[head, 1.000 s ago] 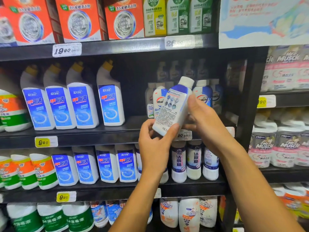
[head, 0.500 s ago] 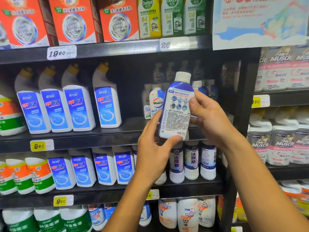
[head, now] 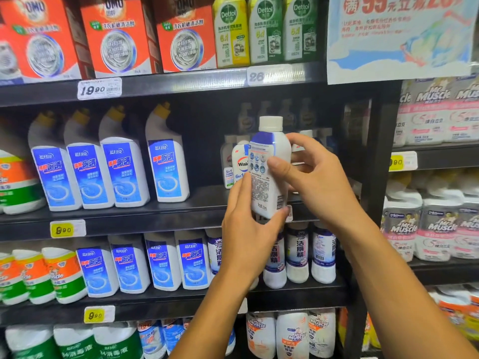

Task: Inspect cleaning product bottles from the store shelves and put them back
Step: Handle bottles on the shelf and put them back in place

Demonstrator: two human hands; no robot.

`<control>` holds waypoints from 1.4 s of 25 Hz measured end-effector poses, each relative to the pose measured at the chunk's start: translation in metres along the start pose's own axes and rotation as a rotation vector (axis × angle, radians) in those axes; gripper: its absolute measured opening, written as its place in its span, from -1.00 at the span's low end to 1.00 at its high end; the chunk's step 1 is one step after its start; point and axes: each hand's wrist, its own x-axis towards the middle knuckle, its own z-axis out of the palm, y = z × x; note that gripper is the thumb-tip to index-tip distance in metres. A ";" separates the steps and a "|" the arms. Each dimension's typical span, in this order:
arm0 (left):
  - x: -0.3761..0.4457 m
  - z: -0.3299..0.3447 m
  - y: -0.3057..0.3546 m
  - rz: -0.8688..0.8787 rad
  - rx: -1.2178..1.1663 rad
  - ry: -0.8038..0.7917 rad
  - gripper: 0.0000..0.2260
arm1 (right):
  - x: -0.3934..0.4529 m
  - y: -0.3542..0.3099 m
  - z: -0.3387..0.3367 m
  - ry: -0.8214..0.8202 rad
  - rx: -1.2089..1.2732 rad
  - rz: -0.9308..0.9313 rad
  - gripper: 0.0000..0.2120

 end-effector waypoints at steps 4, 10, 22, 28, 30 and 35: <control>0.009 -0.022 -0.008 -0.173 -0.640 -0.333 -0.35 | 0.006 -0.003 -0.023 -0.093 -0.030 0.020 -0.75; 0.004 -0.013 -0.015 -0.298 -1.120 -0.615 -0.35 | 0.010 0.000 -0.034 -0.231 0.233 0.216 -0.64; 0.084 -0.035 -0.048 -0.215 -0.190 0.004 -0.81 | 0.065 0.005 -0.044 -0.136 -0.178 0.242 -0.50; 0.125 -0.032 -0.075 -0.286 0.073 -0.028 -0.40 | 0.095 0.032 -0.025 -0.101 -0.304 0.222 -0.59; 0.129 -0.028 -0.086 -0.307 0.101 -0.087 -0.37 | 0.099 0.044 -0.019 -0.082 -0.329 0.225 -0.59; 0.139 -0.019 -0.101 -0.281 0.211 -0.162 -0.65 | 0.102 0.069 -0.004 -0.028 -0.448 0.217 -0.56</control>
